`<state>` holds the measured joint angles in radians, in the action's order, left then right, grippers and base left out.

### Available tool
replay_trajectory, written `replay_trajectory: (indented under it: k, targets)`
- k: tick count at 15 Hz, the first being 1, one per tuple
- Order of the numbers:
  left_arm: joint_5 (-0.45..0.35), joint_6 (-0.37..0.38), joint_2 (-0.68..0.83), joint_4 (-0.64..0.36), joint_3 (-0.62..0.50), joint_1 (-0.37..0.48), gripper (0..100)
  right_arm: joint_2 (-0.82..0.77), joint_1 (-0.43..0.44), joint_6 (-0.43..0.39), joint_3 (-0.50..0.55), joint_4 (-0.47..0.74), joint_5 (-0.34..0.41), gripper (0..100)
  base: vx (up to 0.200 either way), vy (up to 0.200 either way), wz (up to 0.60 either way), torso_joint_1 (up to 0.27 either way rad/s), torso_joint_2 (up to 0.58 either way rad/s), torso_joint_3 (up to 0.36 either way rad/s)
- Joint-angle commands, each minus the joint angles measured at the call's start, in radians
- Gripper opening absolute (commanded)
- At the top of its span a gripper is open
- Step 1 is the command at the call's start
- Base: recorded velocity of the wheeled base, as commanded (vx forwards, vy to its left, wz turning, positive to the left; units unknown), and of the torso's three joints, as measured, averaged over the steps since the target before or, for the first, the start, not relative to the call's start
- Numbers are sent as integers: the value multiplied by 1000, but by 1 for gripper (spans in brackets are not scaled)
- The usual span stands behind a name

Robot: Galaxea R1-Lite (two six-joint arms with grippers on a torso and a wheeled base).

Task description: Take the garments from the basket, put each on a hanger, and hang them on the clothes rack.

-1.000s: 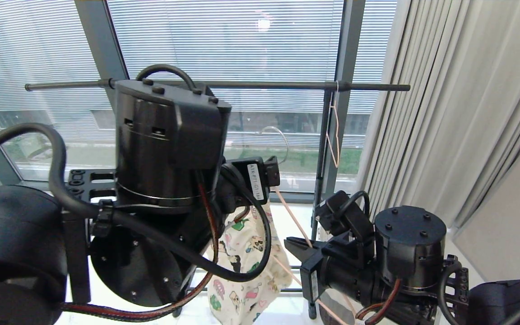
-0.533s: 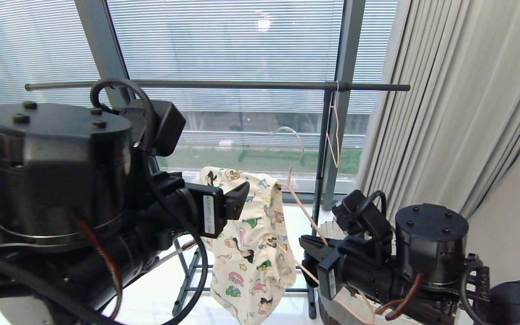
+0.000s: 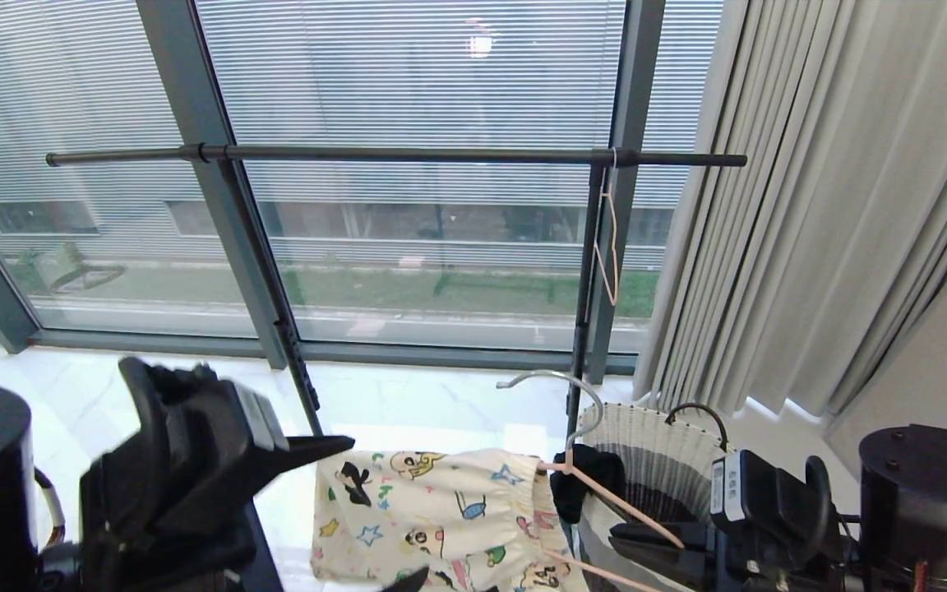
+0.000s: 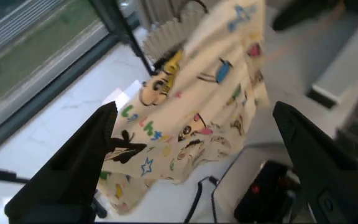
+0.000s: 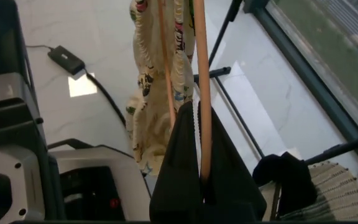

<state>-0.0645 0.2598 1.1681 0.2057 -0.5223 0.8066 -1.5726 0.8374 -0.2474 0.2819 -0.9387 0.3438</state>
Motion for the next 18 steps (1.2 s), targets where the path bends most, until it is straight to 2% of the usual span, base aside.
replay_trajectory:
  k: [1,5,8,10,15,18]
  targets:
    - [-58,53,-36,1,76,-6,100,16,-3,-35,-23,0,27,0,0,0,0,0,0,0]
    - [-63,56,48,21,67,-6,100,20,17,-87,-29,0,49,0,0,0,0,0,0,0]
    - [-61,62,156,142,68,-6,100,17,66,-93,-13,0,43,0,0,0,0,0,0,0]
    - [-60,84,197,205,68,9,100,17,68,-92,-7,0,40,0,0,0,0,0,0,0]
    - [-60,87,179,205,82,22,100,16,63,-55,5,0,-3,0,0,0,0,0,0,0]
    - [-63,88,153,205,84,23,100,16,31,-55,10,0,-6,0,0,0,0,0,0,0]
